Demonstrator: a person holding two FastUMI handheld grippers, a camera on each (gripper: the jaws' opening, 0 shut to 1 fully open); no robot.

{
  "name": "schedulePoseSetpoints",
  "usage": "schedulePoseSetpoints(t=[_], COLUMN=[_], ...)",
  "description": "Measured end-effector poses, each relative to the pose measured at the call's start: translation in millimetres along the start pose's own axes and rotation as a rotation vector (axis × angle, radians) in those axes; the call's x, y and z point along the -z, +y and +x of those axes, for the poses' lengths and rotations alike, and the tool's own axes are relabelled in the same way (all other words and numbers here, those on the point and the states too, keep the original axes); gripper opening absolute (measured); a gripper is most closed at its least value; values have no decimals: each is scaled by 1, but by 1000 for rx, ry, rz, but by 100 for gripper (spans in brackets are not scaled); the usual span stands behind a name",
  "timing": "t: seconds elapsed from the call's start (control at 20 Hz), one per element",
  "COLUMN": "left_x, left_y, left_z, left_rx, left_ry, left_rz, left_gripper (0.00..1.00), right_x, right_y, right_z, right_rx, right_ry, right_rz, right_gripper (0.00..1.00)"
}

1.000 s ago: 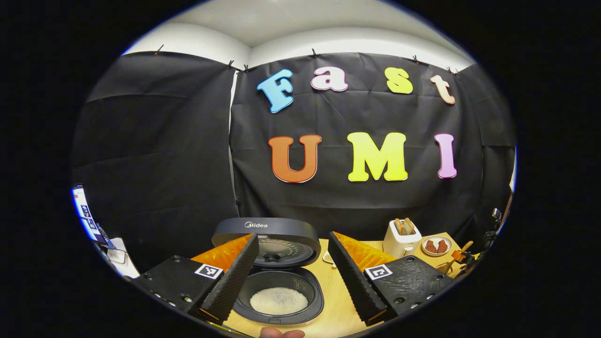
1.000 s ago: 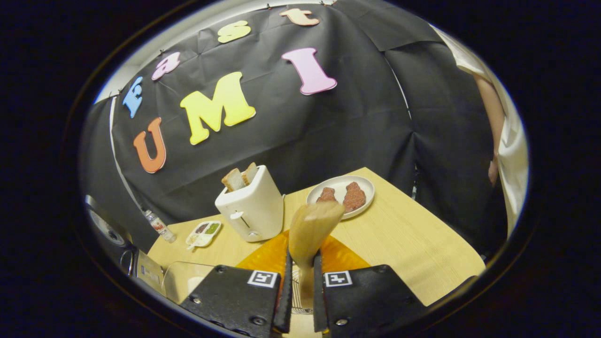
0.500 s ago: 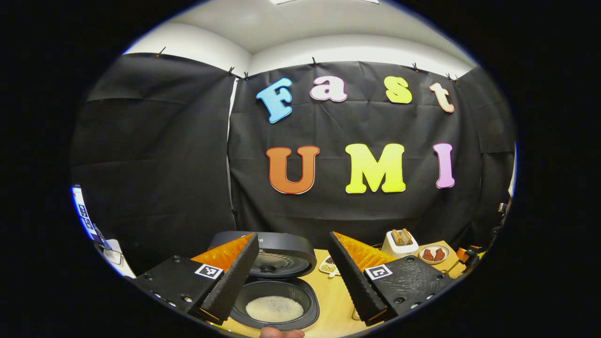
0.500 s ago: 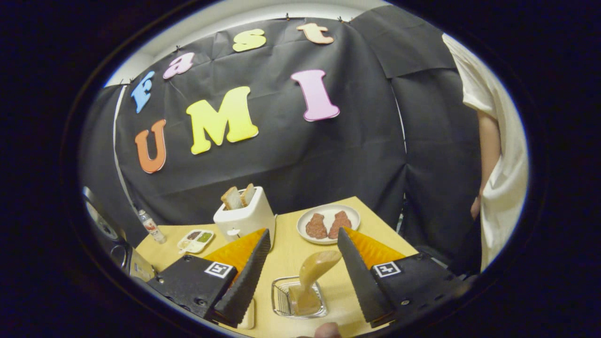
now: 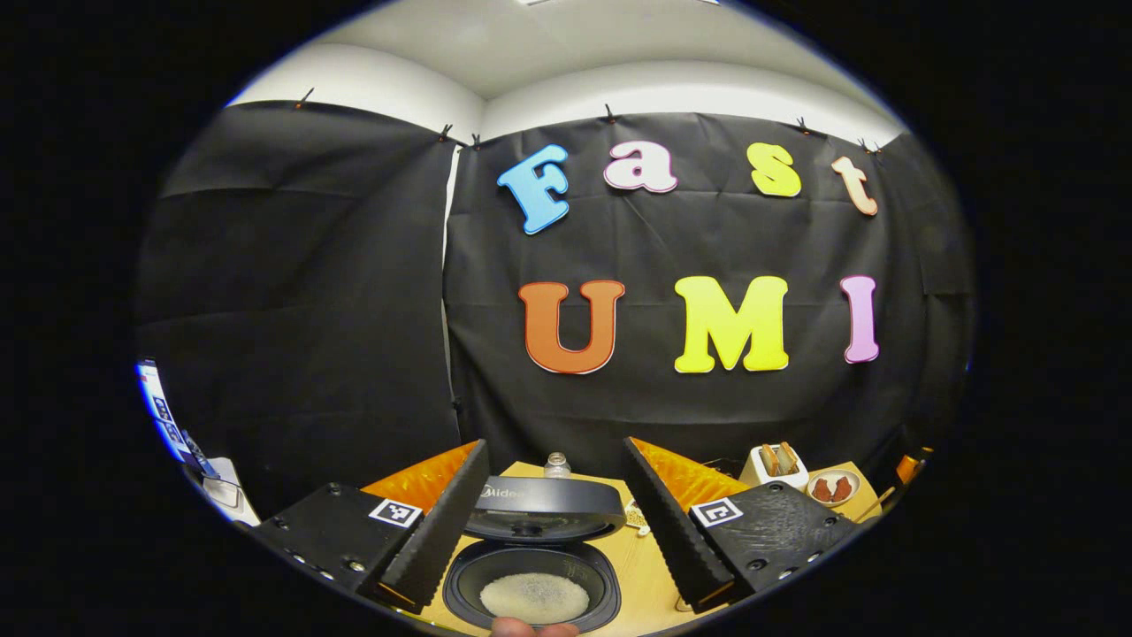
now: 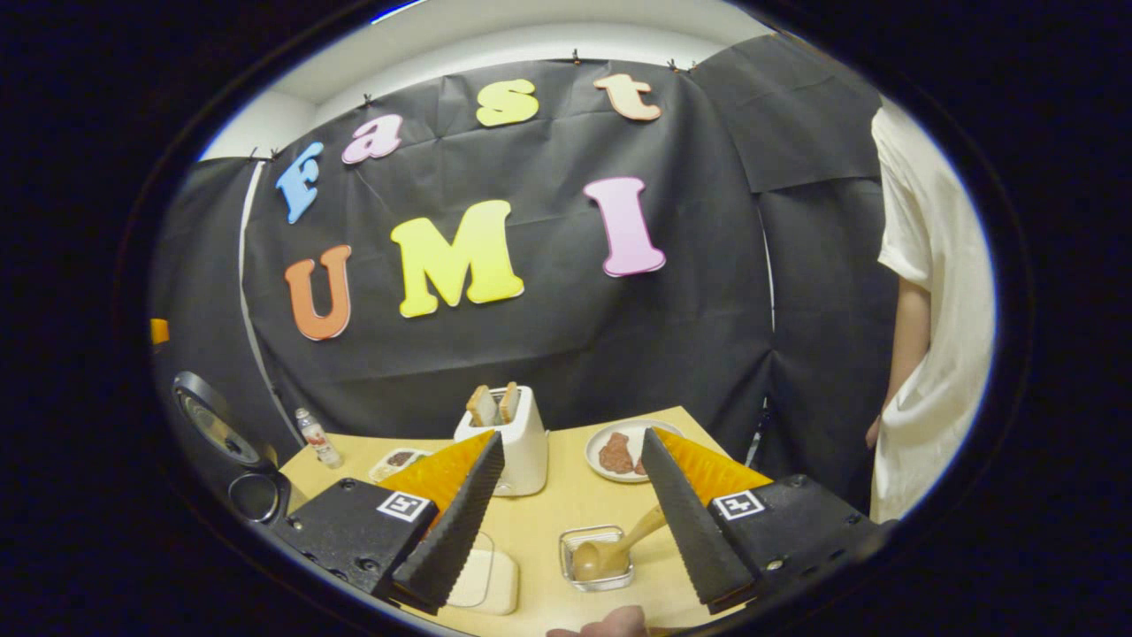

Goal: Close the left gripper, press the button to open the rice cooker; take a wooden spoon from the chopstick holder with the right hand, scoop a spoonful of rice and pour it into the rice cooker, then put the wooden spoon back into the chopstick holder.

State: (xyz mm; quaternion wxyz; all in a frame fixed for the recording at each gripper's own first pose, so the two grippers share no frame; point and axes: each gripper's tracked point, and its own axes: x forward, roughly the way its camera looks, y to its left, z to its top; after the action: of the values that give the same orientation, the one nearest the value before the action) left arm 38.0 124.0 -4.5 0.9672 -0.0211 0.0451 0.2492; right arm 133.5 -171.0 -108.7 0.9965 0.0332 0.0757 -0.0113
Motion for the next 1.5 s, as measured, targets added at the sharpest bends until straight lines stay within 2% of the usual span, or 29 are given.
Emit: schedulePoseSetpoints(t=[0.1, 0.15, 0.2, 0.35, 0.4, 0.7, 0.75, 0.8, 0.9, 0.95, 1.0, 1.15, 1.2, 1.4, 1.45, 1.5], left_x=[3, 6, 14, 32, 33, 60, 61, 65, 73, 78, 84, 111, 123, 171, 183, 194], left_y=[6, 10, 14, 26, 29, 31, 30, 30, 30, 29, 29, 26, 24, 20, 19, 19], left_z=[15, 24, 34, 51, 53, 52, 50, 45, 31, 24, 16, -13, -23, -55, -59, -62], left_rx=[-5, -6, -8, -14, -19, -4, -2, -6, -8, -10, -10, -6, -4, 23, 27, 31], left_ry=[43, 63, 91, 179, 192, 287, 297, 313, 337, 349, 360, 414, 433, 494, 510, 524], left_rz=[-18, -16, -6, -7, -8, 32, 24, 18, 3, -5, -11, -22, -28, -12, -10, -12], left_gripper=[95, 100, 95, 95, 96, 97, 100, 98, 99, 99, 99, 99, 99, 98, 98, 98], right_x=[-9, -12, -15, -20, -20, -18, -17, -15, -12, -9, -5, 4, 5, 7, 10, 12], right_y=[15, 21, 26, 27, 25, 34, 36, 41, 52, 59, 64, 80, 86, 104, 106, 107], right_z=[-17, -24, -32, -50, -54, -75, -77, -79, -80, -79, -79, -81, -84, -96, -100, -106], right_rx=[-24, -35, -46, -45, -36, -49, -61, -78, -118, -138, -157, -205, -219, -245, -244, -244], right_ry=[-10, -16, -17, -26, -24, -17, -12, -6, 6, 13, 16, 31, 33, 28, 33, 37], right_rz=[-14, -18, -20, -27, -29, -36, -39, -39, -30, -26, -26, -43, -47, -45, -48, -51], right_gripper=[97, 97, 100, 96, 100, 100, 100, 97, 100, 97, 100, 97, 100, 100, 97, 100])
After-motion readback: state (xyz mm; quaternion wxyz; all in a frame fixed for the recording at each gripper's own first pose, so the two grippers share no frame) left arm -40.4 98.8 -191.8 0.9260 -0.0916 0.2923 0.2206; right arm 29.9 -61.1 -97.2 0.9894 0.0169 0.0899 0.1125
